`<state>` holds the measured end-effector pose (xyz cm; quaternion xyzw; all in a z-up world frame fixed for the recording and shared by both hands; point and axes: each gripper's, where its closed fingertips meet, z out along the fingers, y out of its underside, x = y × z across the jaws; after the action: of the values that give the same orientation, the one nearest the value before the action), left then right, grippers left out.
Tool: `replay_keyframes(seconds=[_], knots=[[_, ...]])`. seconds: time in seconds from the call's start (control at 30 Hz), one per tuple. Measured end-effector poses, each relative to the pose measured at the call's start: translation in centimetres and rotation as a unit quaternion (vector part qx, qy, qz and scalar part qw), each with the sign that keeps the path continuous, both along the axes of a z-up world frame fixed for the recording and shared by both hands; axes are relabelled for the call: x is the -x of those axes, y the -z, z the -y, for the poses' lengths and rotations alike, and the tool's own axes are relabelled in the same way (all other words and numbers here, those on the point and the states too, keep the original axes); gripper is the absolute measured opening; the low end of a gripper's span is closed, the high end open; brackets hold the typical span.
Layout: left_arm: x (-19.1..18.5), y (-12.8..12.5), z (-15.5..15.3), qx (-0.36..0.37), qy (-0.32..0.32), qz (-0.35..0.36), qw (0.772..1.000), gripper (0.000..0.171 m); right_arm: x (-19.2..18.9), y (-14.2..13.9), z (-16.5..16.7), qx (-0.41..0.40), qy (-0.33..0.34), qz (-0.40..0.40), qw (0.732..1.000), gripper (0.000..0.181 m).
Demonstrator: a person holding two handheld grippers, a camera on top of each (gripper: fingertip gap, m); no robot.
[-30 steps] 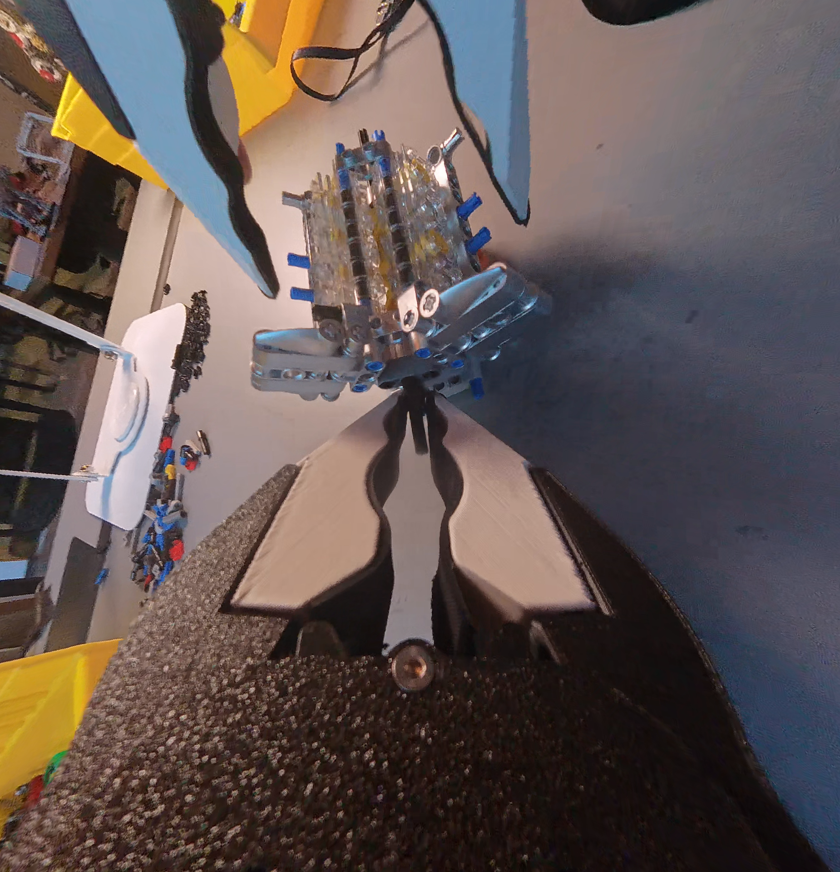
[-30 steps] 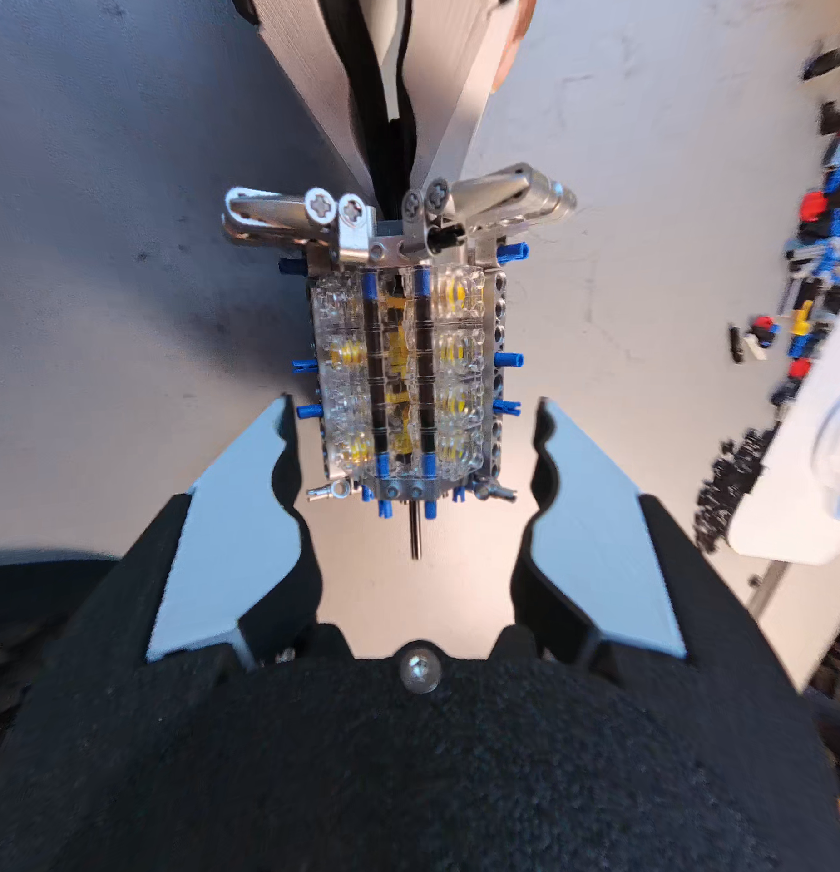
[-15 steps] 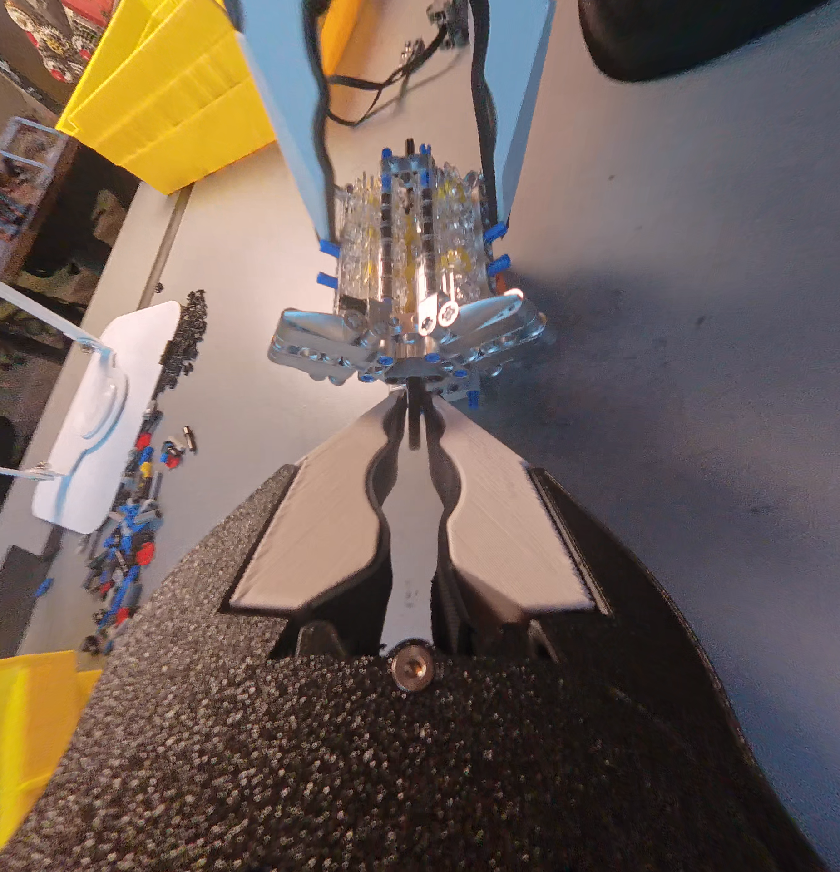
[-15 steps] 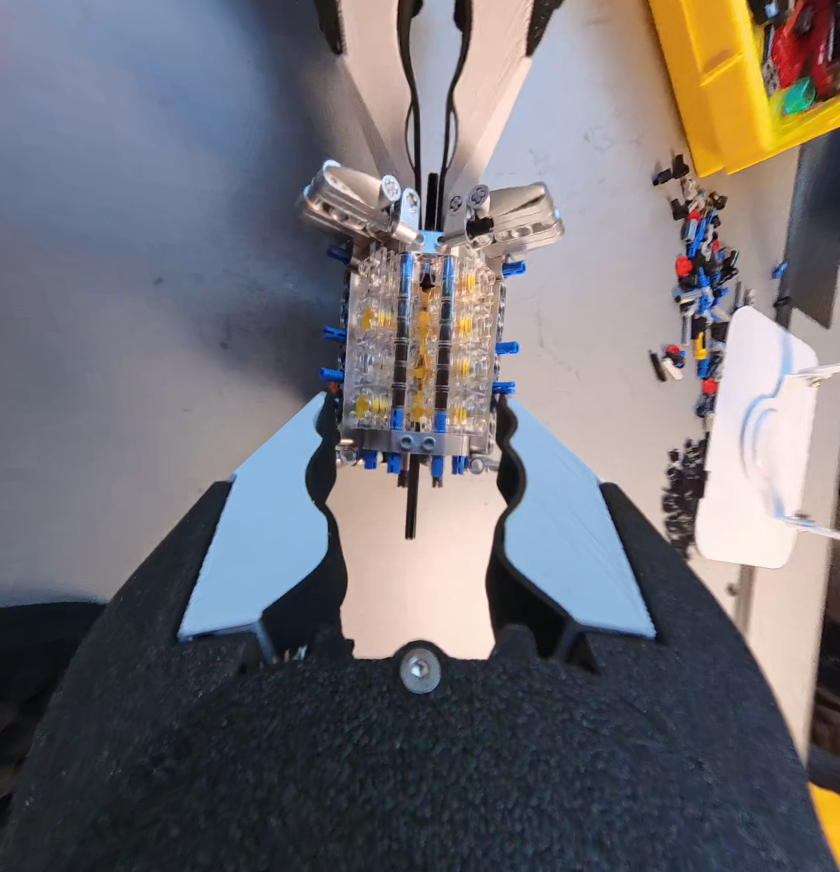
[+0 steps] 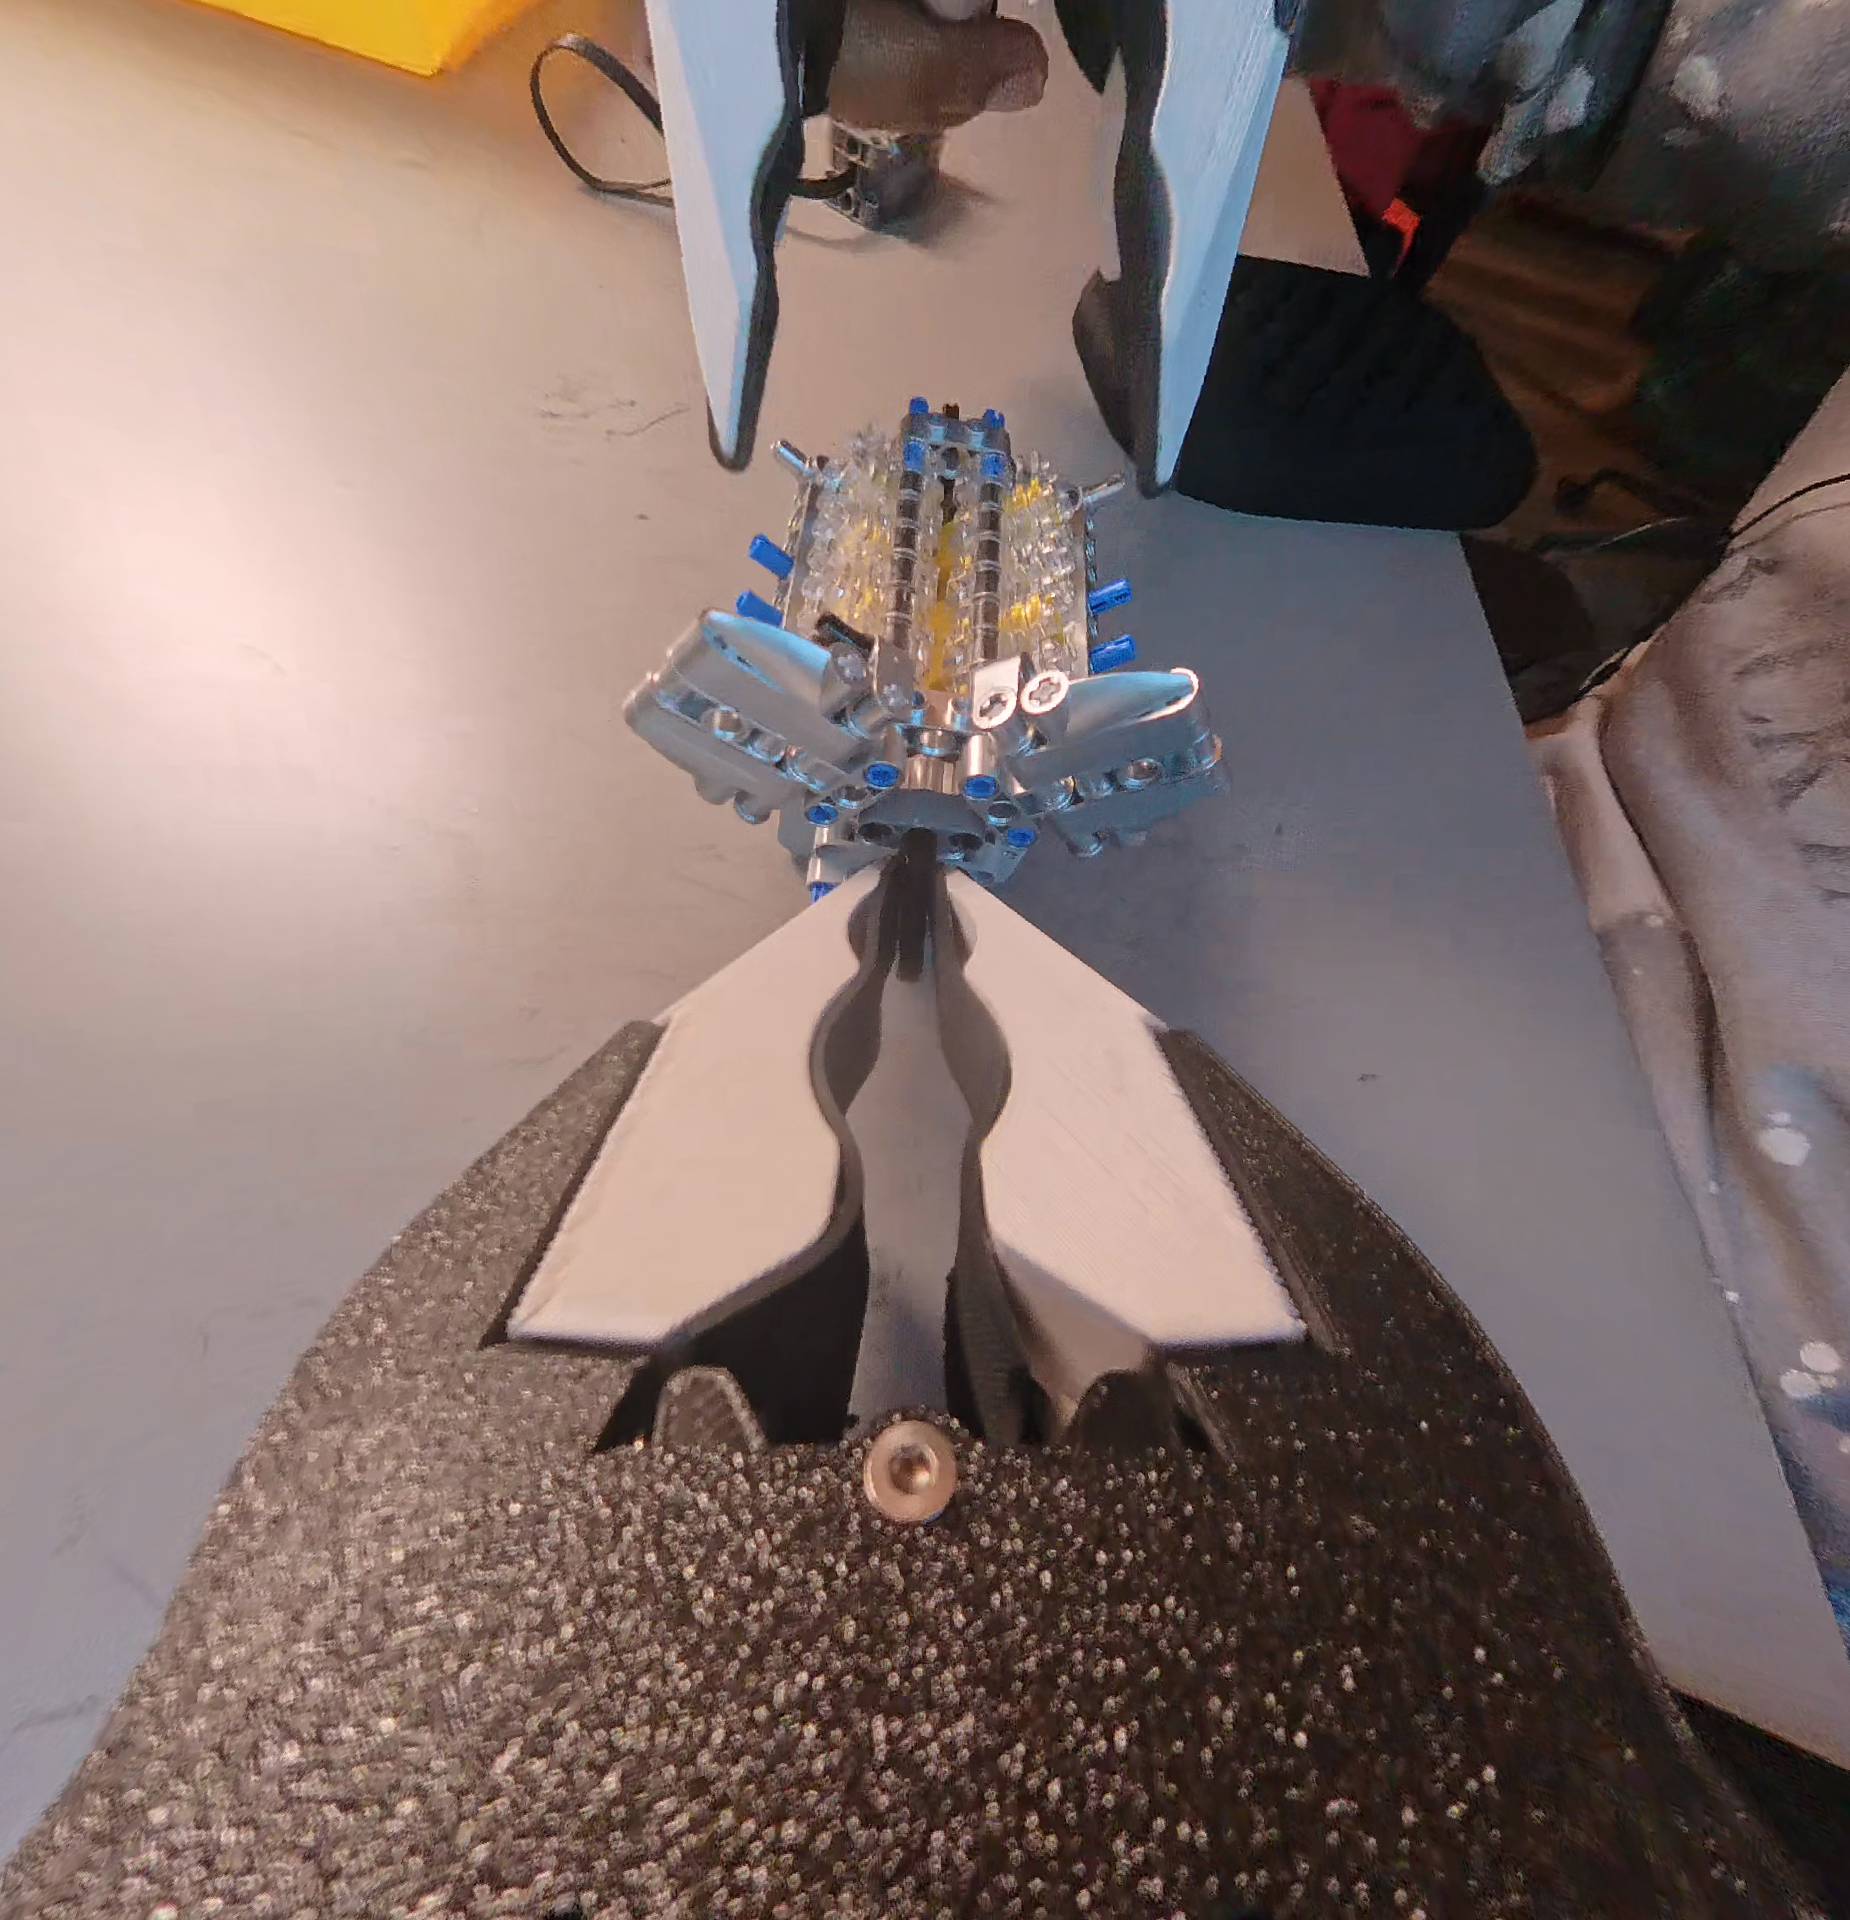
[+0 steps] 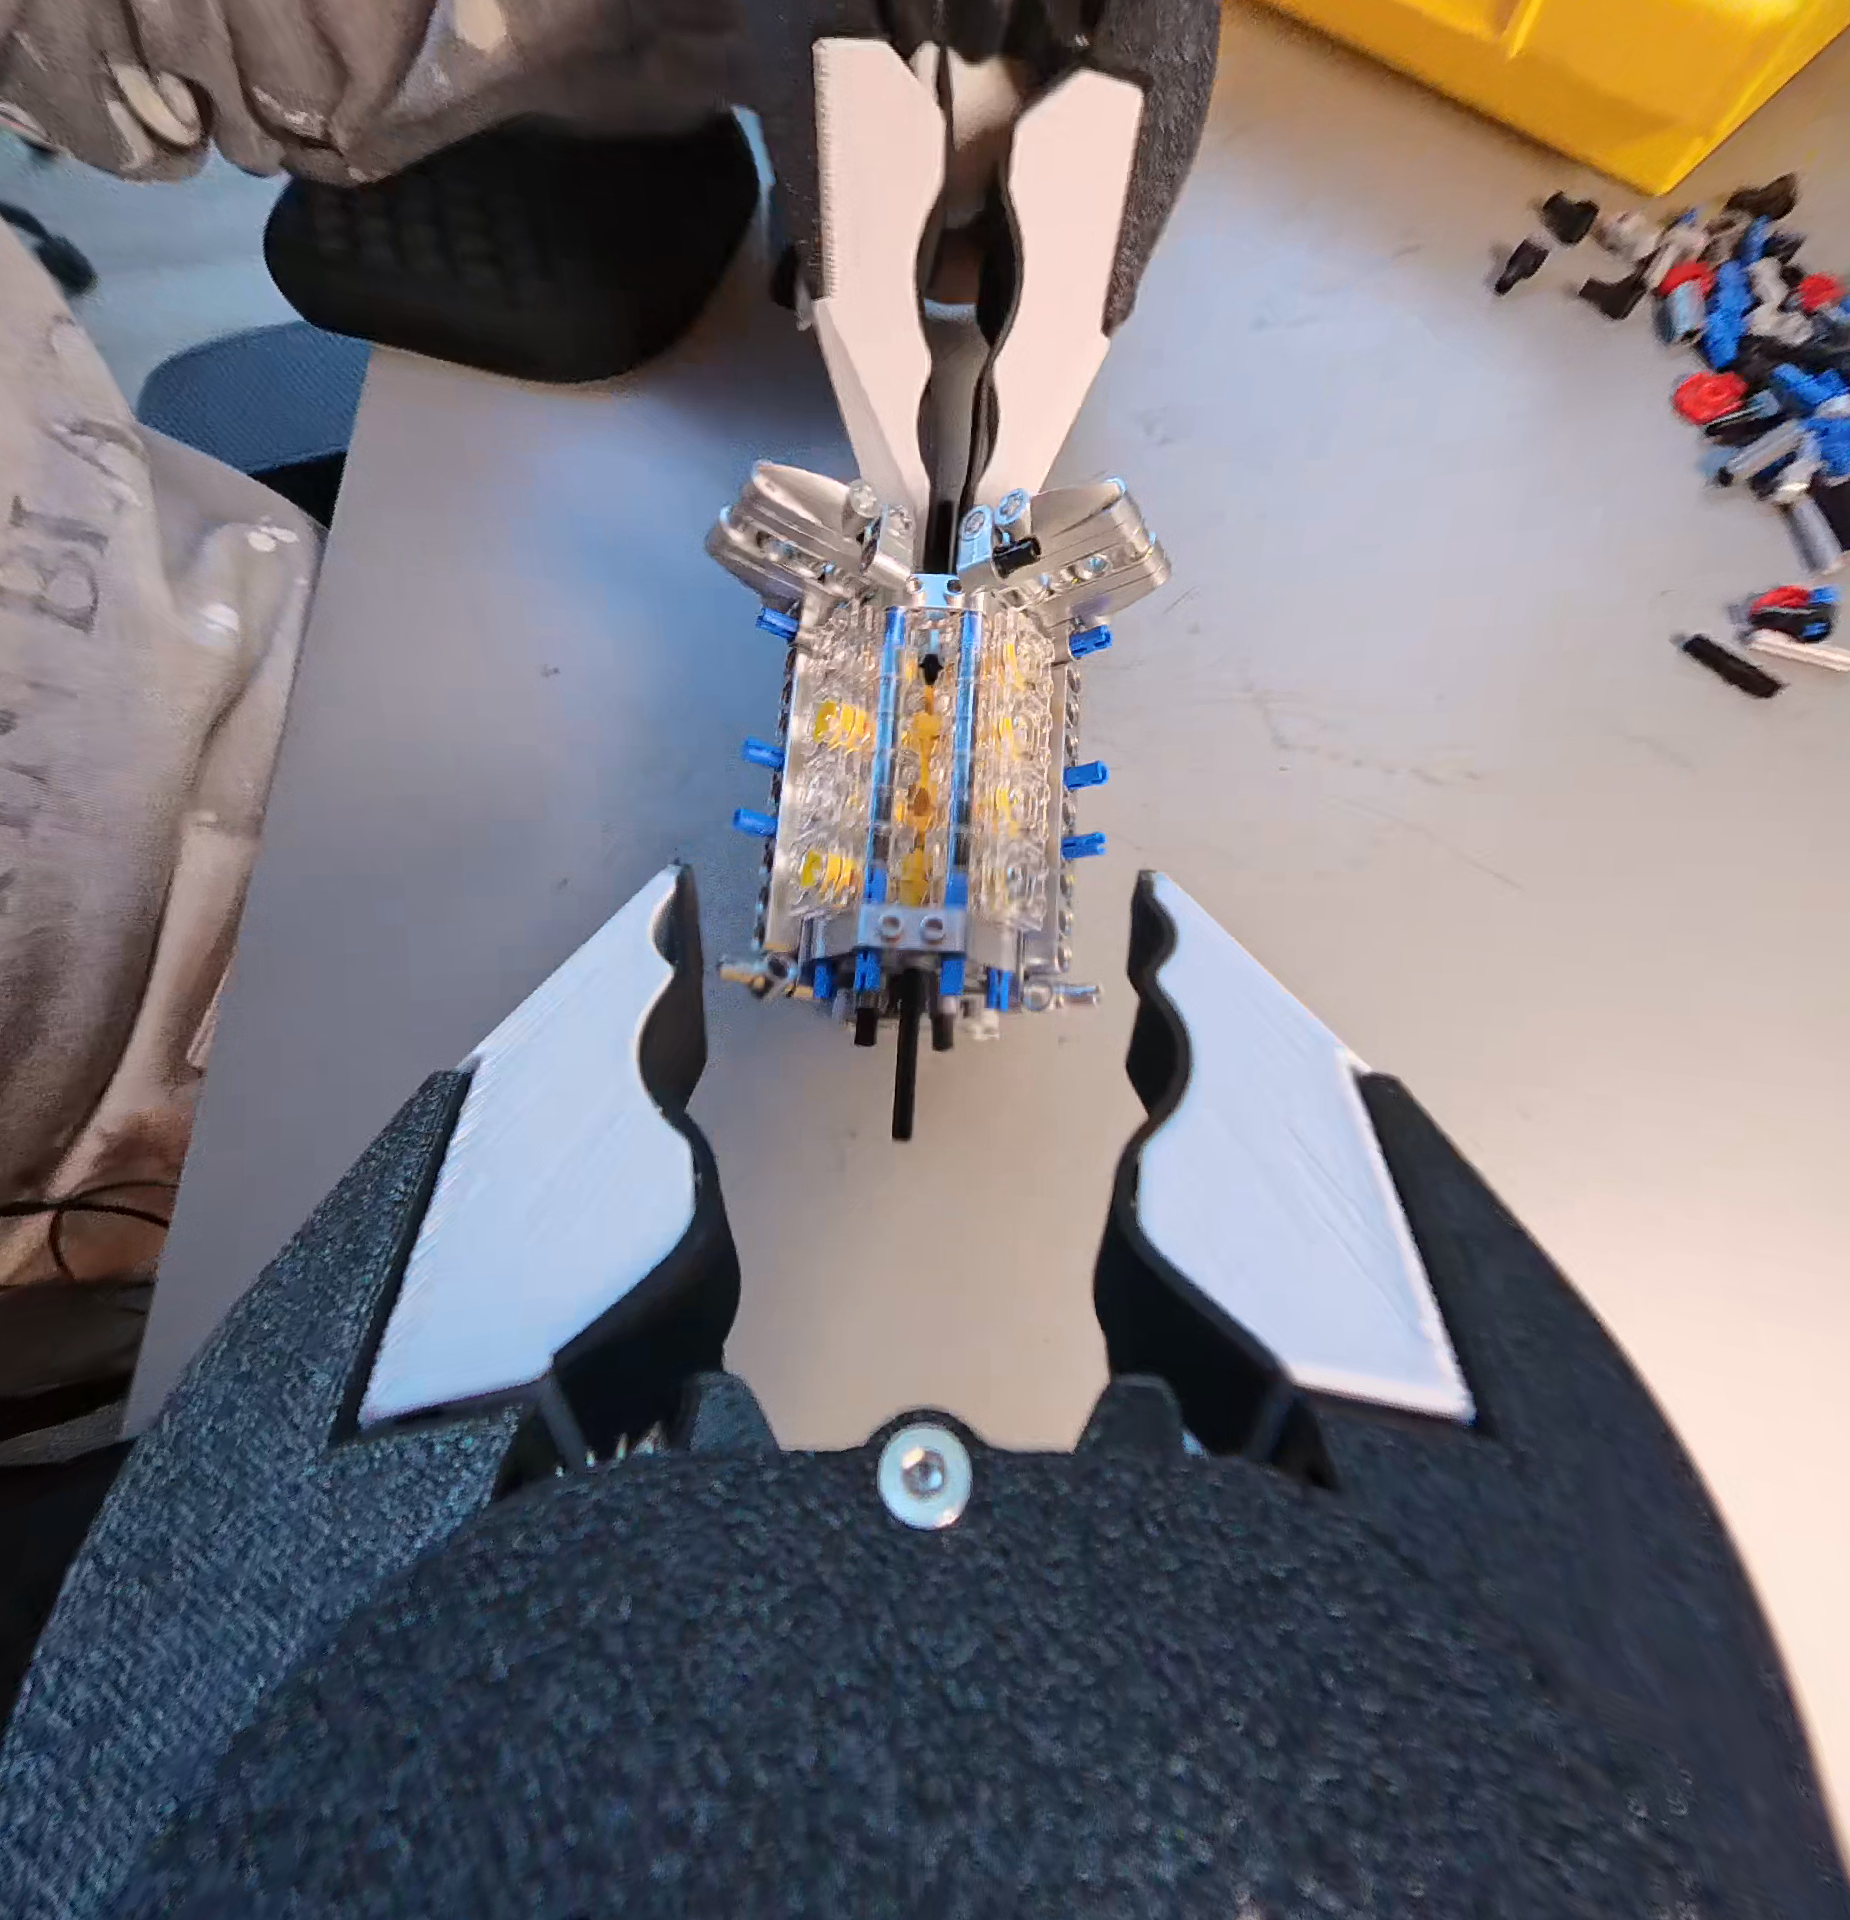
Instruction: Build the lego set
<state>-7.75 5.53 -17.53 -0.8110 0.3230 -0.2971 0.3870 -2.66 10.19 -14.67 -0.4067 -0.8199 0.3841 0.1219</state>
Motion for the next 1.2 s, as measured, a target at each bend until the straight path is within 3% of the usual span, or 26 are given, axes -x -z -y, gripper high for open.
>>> replay_keyframes(seconds=[0.17,0.4,0.53,0.67,0.73,0.83,0.93,1.07,1.17,1.2], knots=[[0.8,0.0,-0.6,-0.017,0.033,0.001,0.999,0.003,-2.0,1.5,-1.0,-0.072,0.043,-0.035,0.996,0.089],[3.1,0.2,-2.1,-0.075,0.065,-0.057,0.993,0.005,-1.4,4.5,-0.9,-0.068,0.089,-0.045,0.993,0.068],[6.3,0.1,-4.7,-0.125,-0.003,-0.134,0.983,0.006,-0.1,4.2,-0.6,-0.058,0.11,-0.061,0.99,0.054],[11.5,-0.9,-6.3,-0.143,-0.167,-0.194,0.956,0.011,-0.2,4.1,0.3,-0.059,0.101,-0.074,0.99,0.054],[12.6,-2.5,-5.5,-0.144,-0.234,-0.17,0.946,0.011,-0.6,4.1,0.8,-0.053,0.091,-0.077,0.991,0.054],[9.1,-4.4,-2.3,-0.126,-0.22,-0.077,0.964,0.013,-1.0,4.2,0.5,-0.063,0.084,-0.084,0.991,0.054],[3.7,-3.4,1.5,-0.072,-0.146,-0.023,0.986,0.012,-0.7,4.9,0.6,-0.075,0.084,-0.072,0.991,0.054],[-0.8,0.4,1.7,-0.044,-0.1,-0.078,0.991,0.013,0.2,5.8,1.7,-0.105,0.069,-0.065,0.99,0.055],[-1.2,1.7,0.4,-0.042,-0.096,-0.11,0.988,0.018,0.4,5.8,2.9,-0.111,0.063,-0.069,0.989,0.058],[-0.8,1.8,0.2,-0.045,-0.094,-0.112,0.988,0.009,0.5,5.8,3.0,-0.124,0.059,-0.076,0.988,0.059]])
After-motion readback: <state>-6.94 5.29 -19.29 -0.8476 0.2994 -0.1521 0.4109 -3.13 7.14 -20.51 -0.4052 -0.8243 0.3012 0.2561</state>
